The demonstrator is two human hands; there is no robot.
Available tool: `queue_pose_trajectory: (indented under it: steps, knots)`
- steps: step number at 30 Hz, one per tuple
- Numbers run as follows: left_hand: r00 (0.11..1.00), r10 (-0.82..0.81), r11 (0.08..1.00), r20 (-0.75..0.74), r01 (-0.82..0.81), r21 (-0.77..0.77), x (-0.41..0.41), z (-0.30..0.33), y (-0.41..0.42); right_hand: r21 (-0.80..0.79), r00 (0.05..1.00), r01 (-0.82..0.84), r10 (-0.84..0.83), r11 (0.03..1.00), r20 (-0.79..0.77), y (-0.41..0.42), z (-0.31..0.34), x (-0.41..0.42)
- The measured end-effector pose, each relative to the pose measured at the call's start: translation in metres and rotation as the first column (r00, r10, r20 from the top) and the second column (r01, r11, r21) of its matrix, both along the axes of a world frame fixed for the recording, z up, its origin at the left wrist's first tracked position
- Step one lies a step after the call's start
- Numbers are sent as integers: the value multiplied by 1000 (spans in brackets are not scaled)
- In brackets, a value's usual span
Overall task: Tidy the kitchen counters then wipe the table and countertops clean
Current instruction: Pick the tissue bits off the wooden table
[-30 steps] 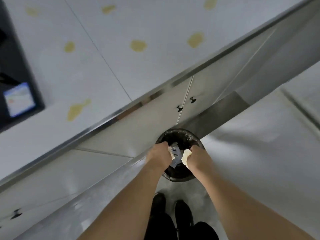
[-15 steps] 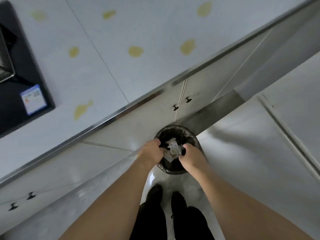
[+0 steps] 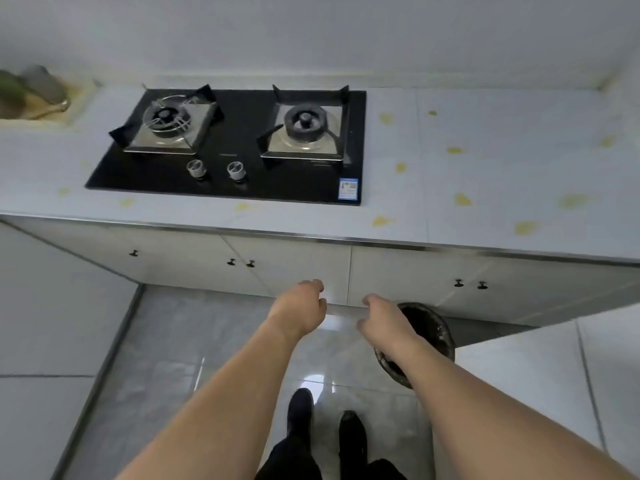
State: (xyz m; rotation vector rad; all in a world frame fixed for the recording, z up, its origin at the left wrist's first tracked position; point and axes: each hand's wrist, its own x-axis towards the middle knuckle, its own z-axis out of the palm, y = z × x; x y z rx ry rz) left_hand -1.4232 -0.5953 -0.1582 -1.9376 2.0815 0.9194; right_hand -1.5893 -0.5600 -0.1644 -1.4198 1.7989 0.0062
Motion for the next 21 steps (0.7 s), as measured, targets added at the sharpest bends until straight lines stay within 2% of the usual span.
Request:
queue_pose_trajectory:
  steps: [1,5,9,14,21]
  knots:
    - [1000,19,1000,-4,-19,-6,4,1,0,-4,1000,-11,11,1000,1,-4,3,3]
    - [962,273,960,-10,-273,-59,100,10,48,-37,966,-257,257,966,9,-5,16,97]
    - [865,502,862,-9,-501,-82,195,10,108,-35,869,-495,495,868,2,18,21,196]
    - [697,716,694,-28,-716,-77,306,8,197,-45,680,-733,733,679,-33,66,20,320]
    - [443,894,441,-64,-896,-38,447,-10,332,-34,464,-886,885,463,-33,163,16,489]
